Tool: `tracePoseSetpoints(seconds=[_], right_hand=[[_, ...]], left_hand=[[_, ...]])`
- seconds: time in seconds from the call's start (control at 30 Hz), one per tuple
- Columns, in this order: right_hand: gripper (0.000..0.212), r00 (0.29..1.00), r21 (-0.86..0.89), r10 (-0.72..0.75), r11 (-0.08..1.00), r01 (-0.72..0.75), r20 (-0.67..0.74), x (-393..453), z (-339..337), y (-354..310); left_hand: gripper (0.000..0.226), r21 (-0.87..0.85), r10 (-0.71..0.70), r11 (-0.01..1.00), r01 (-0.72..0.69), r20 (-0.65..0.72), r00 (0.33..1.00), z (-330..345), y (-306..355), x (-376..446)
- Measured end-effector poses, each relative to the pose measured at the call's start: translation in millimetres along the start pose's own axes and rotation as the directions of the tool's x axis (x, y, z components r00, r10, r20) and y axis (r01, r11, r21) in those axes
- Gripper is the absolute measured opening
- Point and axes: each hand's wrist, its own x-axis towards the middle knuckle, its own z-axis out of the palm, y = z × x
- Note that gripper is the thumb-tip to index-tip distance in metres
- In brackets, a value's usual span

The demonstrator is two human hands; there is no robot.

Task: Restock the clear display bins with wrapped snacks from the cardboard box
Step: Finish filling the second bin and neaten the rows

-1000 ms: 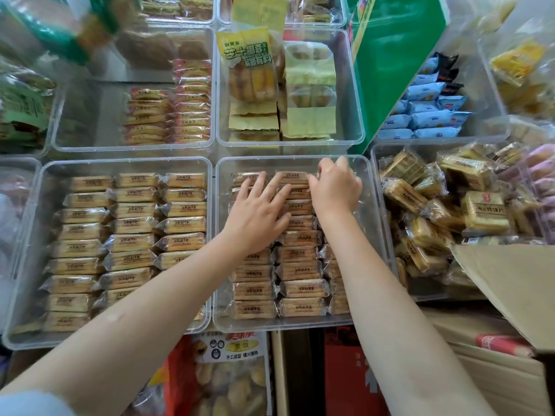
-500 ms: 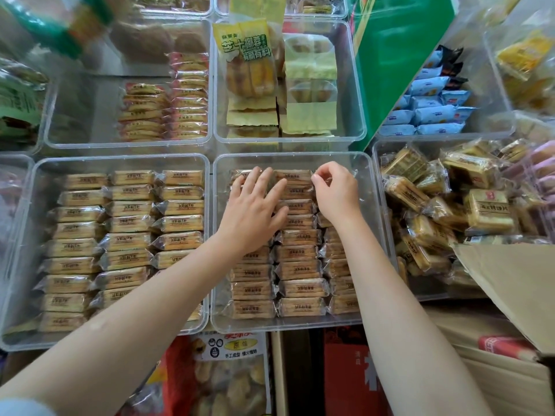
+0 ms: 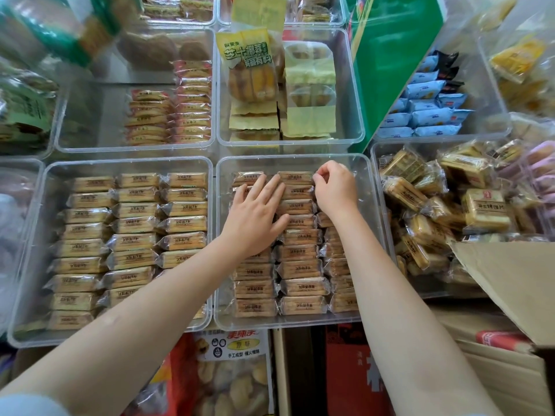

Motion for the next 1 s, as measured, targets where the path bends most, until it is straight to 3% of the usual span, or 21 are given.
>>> tracePoseSetpoints(seconds=[0.33, 0.83, 1.0], right_hand=[[0.009, 1.0, 0.018, -0.009, 1.0, 0.009, 0.025, -4, -9, 1], [0.02, 0.999, -0.011, 0.011, 1.0, -0.011, -0.038, -34, -8, 13], [0.031, 0.999, -0.163, -0.03, 0.986, 0.027, -0.021, -51, -5, 23]], left_hand=[[0.071, -0.003, -0.017, 1.0, 0.017, 0.012, 1.0, 1, -1, -1], [0.075, 0.035, 0.078, 0.996, -0.08, 0.054, 0.995, 12, 13, -28], [0.078, 0.032, 0.127, 0.991, -0.13, 0.07, 0.989, 24, 16, -39]])
